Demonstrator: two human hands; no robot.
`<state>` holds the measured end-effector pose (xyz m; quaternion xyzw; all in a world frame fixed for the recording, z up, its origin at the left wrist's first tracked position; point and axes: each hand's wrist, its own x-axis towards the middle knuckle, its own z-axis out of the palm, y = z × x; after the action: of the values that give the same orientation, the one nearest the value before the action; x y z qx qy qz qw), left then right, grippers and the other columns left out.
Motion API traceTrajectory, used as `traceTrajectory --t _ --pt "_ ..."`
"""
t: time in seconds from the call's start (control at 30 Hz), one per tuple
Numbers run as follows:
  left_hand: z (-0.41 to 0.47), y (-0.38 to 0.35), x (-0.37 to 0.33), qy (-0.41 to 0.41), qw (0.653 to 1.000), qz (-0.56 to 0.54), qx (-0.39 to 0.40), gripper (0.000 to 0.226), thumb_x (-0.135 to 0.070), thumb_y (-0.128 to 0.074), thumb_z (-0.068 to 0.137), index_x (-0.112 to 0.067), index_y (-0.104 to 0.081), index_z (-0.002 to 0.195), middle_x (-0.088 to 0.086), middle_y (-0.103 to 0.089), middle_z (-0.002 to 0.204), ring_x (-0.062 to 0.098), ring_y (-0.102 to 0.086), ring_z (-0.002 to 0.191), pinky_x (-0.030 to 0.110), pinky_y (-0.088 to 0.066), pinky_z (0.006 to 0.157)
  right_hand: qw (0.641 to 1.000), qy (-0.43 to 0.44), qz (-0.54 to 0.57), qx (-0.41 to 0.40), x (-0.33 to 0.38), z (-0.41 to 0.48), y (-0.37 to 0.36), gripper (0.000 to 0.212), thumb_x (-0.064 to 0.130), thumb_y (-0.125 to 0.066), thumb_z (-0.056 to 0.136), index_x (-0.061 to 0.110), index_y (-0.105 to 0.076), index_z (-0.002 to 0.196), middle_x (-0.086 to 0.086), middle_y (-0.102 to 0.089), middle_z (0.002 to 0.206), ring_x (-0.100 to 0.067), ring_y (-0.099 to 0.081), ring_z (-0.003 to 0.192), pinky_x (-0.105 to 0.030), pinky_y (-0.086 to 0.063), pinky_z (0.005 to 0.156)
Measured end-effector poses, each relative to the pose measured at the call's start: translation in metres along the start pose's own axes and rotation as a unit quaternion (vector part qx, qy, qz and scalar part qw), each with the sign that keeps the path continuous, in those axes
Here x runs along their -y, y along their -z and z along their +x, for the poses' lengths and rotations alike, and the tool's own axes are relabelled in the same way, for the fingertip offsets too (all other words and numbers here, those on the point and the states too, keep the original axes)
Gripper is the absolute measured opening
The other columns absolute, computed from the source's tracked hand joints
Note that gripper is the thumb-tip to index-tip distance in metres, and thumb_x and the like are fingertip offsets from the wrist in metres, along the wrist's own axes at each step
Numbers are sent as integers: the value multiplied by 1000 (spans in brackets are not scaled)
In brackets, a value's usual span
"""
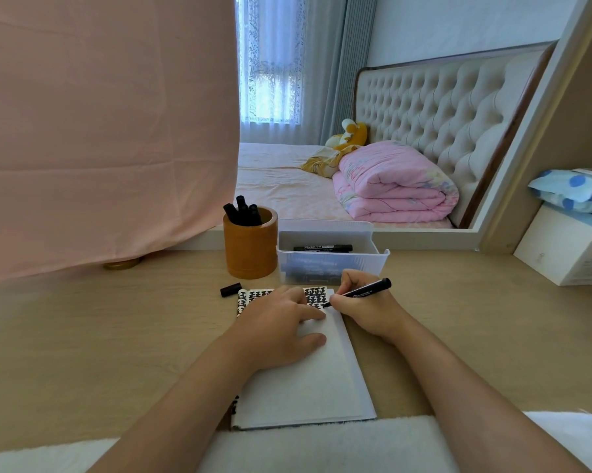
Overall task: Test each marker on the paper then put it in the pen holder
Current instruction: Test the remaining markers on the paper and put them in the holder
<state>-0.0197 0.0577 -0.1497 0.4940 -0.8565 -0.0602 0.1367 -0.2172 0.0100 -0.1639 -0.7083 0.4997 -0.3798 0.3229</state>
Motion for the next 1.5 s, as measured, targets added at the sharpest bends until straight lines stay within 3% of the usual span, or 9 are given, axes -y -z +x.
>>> traceTrajectory --t 0.33,0.47,0.63,0.97,1.1,1.2,1.3,1.5 --pt "0 -1 1 -1 1000 1 -1 49 -62 -52 91 -43 -53 136 -16 -39 99 3 -37 95 23 -33 71 1000 15 4 27 0 0 0 25 13 -71 84 18 -55 65 6 -58 64 -5 -50 61 -19 -41 56" --pt "0 -1 2 -5 1000 -2 -5 48 -61 -53 90 -44 -53 135 -16 -39 99 3 -37 95 23 -34 72 999 12 9 34 1 -1 2 25 13 -72 83 19 -56 64 5 -58 64 -6 -51 61 -20 -42 56" --pt "0 -3 4 -11 1000 -1 -10 49 -62 -53 90 -43 -54 135 -16 -41 99 3 -37 94 24 -34 70 1000 4 -2 18 2 -1 1 19 7 -70 80 1 -55 70 -4 -57 66 -10 -48 61 -28 -42 57" --pt "2 -5 8 -21 999 -17 -22 49 -62 -54 89 -46 -48 135 -19 -46 100 2 -45 91 20 -38 68 996 -12 92 -11 13 -7 5 16 15 -69 90 9 -61 78 1 -60 57 -8 -51 49 -21 -42 50" --pt "1 9 17 -6 995 -79 -65 31 -49 -56 94 -40 -57 124 -21 -51 96 0 -52 82 16 -39 66 993 -6 116 -30 27 -6 4 12 19 -71 90 9 -66 90 -7 -62 58 -17 -50 44 -25 -41 42" --pt "-3 22 37 26 988 -77 -131 16 -37 -58 95 -35 -64 110 -22 -52 93 -2 -52 80 14 -38 67 990 10 141 4 34 -4 4 5 10 -64 94 12 -66 98 -13 -71 71 -24 -53 44 -26 -39 41" --pt "-8 33 66 88 982 -55 -156 13 -28 -59 96 -30 -65 107 -16 -55 98 2 -52 83 15 -37 70 986 24 154 50 40 -2 2 21 0 -56 97 15 -70 104 -13 -74 84 -23 -58 52 -27 -42 44" --pt "-17 32 111 194 975 -30 -103 23 -32 -54 98 -30 -64 118 -10 -49 107 8 -47 101 26 -40 87 975 33 135 173 52 -4 -4 47 -9 -36 102 21 -63 126 -14 -70 103 -23 -66 69 -32 -56 58"
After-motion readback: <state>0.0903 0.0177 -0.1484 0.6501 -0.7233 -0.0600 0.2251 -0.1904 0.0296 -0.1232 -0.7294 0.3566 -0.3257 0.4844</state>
